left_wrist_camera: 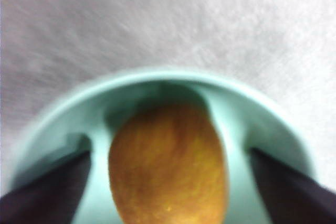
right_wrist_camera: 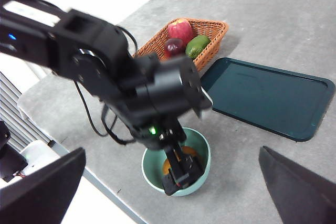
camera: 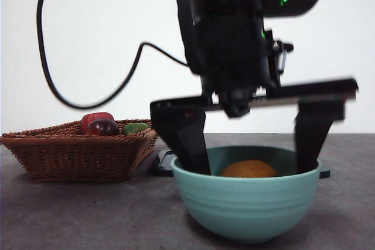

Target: Pick up the wifruite, put it on the bowl, pick up the plate, put it on desk

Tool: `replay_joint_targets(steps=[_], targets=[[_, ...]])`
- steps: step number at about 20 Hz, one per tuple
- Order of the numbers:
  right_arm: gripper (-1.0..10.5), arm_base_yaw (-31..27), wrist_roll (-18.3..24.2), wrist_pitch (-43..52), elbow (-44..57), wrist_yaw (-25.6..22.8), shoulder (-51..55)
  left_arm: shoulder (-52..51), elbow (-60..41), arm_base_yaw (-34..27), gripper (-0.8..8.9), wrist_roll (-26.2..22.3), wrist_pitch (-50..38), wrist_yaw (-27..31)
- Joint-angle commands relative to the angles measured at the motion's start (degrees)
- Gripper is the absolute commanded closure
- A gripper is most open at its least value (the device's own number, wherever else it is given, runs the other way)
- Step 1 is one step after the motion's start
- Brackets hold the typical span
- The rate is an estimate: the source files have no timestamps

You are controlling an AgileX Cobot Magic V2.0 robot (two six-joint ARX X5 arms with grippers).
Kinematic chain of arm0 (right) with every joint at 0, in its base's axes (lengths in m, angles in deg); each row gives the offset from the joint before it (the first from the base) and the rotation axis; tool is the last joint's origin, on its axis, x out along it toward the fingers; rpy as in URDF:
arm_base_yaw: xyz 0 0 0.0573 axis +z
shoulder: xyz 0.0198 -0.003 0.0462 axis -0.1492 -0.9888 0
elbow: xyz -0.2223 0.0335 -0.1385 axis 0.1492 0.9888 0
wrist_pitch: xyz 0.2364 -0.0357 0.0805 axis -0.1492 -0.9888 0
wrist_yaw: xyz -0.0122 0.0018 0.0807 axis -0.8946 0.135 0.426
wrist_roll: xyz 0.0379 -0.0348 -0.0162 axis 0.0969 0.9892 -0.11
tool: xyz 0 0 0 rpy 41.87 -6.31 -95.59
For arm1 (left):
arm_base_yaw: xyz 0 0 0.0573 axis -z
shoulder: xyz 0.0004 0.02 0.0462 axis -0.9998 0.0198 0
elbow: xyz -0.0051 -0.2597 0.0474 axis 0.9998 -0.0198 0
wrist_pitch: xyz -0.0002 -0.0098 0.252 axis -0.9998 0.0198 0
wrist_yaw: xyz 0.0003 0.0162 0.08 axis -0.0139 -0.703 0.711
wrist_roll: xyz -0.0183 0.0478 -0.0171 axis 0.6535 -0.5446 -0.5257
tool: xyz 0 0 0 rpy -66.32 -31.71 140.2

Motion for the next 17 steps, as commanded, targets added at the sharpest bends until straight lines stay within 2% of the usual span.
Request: replay_joint_targets(steps=[1, 4, 5, 8, 14, 17], targets=[[3.8, 0.2, -0.4, 0.6, -1.0, -0.1, 0.0, -0.8, 2.1, 0.8, 2.73, -1.1, 0.7, 0.4], [3.8, 0.2, -0.3, 0.6, -1.0, -0.1, 0.0, -5.7, 2.2, 0.9, 2.73, -2.1, 1.0, 2.5], [3.8, 0.2, -0.3, 0.6, -1.0, -0.1, 0.0, -8.2, 2.2, 1.0, 2.73, -3.6, 1.2, 2.4], [3.8, 0.2, -0.3, 1.5, -1.0, -0.1, 0.0, -16.0, 2.2, 1.0, 2.74, -4.2, 3.6, 2.5], [3.8, 0.2, -0.6, 1.9, -1.0, -0.1, 0.0, -35.0, 2.2, 1.2, 2.83, -15.3, 7.5, 2.9], [3.8, 0.2, -0.7, 1.9, -1.0, -0.3, 0.0, -43.2, 2.2, 1.2, 2.83, -20.5, 10.1, 4.9]])
